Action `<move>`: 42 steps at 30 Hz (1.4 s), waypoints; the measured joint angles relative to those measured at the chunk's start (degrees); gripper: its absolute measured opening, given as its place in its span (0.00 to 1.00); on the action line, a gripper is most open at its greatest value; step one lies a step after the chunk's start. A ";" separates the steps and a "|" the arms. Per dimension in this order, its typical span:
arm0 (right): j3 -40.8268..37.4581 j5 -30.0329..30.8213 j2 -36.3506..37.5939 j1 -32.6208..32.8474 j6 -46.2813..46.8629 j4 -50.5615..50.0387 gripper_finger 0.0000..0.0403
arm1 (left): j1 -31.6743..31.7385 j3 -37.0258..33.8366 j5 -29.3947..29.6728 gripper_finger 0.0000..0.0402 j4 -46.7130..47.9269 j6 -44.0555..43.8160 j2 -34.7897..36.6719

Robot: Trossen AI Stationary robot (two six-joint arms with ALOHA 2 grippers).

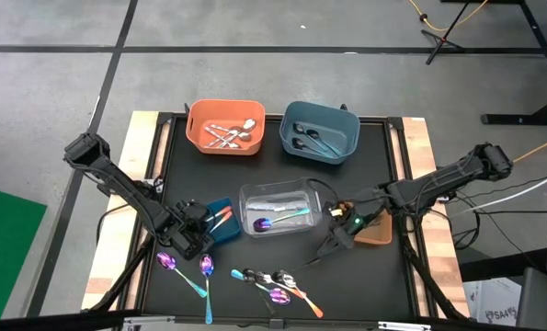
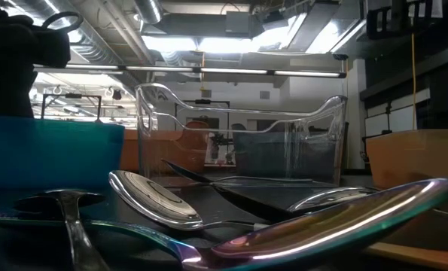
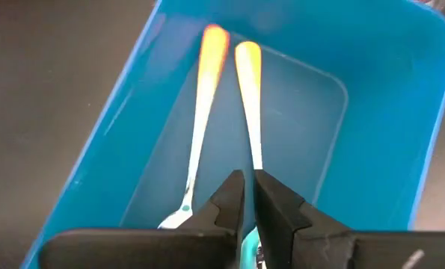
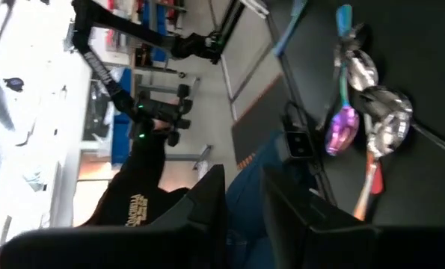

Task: Sort silverware by color (type)
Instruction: Put the purple spoon into the transparent bin

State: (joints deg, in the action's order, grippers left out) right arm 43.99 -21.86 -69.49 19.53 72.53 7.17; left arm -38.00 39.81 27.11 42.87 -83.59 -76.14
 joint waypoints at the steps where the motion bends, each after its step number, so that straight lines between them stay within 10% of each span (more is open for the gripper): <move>1: 0.00 0.28 -0.04 0.00 0.01 -0.80 0.19 | 0.00 0.00 0.00 0.06 -0.12 0.00 0.00; 21: -0.02 0.40 -0.09 0.00 -1.37 -3.96 0.19 | 0.00 8.97 2.32 0.06 -0.73 14.91 0.09; 42: -0.02 0.40 -0.07 0.00 -2.47 -4.07 0.19 | 4.11 10.73 -5.09 0.26 -46.13 52.15 0.11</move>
State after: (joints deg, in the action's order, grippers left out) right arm 43.97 -21.45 -69.56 19.53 70.06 3.09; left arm -33.88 50.54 22.02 -3.26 -31.44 -76.03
